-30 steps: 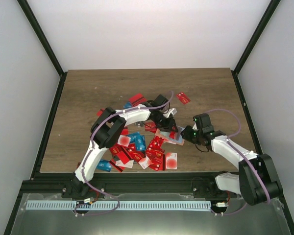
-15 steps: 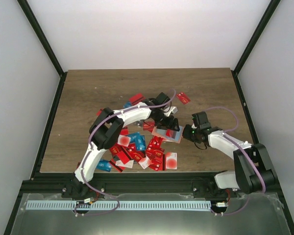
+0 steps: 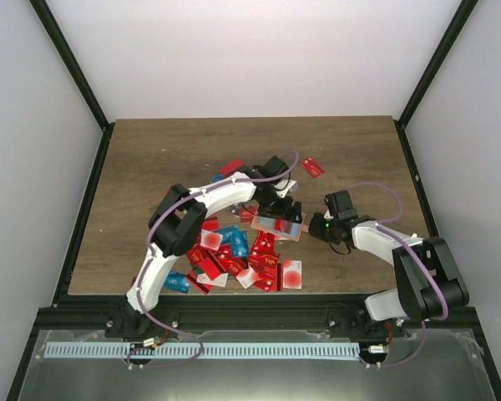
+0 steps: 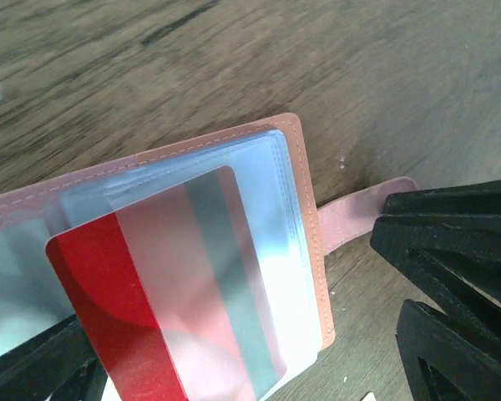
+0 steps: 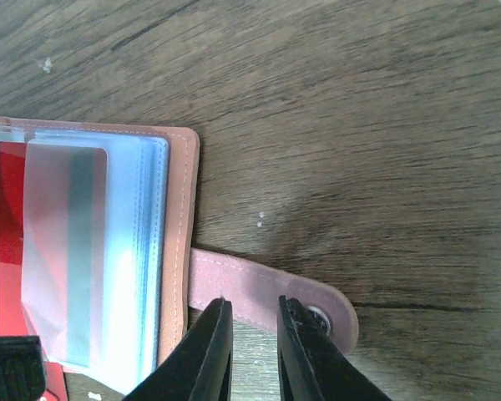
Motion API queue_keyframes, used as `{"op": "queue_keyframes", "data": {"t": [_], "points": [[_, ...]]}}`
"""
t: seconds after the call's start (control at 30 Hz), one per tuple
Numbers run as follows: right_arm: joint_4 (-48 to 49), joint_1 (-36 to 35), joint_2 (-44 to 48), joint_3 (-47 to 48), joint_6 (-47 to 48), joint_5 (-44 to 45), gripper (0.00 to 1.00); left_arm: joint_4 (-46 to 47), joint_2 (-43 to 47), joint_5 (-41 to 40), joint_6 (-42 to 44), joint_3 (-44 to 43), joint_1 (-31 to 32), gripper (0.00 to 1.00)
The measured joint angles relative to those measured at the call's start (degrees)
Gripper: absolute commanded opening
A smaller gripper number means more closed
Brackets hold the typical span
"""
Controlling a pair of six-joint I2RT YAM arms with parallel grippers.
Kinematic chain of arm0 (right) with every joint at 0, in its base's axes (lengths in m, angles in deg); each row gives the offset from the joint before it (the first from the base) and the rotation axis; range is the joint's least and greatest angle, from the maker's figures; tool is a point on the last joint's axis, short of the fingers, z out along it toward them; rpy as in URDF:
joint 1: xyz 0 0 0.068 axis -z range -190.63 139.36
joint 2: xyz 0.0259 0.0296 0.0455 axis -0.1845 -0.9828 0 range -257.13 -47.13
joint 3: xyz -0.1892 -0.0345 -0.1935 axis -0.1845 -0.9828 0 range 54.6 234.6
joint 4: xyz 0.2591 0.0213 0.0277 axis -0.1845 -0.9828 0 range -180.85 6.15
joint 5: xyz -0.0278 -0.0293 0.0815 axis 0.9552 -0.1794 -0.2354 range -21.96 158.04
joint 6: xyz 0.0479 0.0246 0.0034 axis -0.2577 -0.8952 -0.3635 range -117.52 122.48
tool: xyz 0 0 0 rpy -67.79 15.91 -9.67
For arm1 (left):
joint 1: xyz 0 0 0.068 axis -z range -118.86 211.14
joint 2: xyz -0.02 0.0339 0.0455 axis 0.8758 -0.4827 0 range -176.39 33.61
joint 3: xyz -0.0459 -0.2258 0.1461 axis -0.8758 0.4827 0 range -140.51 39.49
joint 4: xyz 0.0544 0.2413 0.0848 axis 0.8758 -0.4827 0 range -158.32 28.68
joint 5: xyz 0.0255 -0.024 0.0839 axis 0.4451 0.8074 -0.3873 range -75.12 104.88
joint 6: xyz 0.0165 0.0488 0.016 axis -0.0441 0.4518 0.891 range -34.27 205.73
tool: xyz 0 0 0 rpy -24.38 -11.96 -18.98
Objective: Put the credit cards into the card holder
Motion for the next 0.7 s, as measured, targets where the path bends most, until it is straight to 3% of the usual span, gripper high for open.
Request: {"op": "queue_keyframes", "data": {"t": [0.27, 0.7], "points": [[1.8, 0.0, -0.8, 0.3, 0.4, -2.9, 0.18, -3.3, 1.5, -5.1, 1.6, 0.0, -0.6, 1.00], [4.1, 0.0, -4.3, 3.4, 1.2, -6.2, 0.16, -3.7, 1.5, -6.3, 2.4, 0.5, -0.8, 0.85]]}}
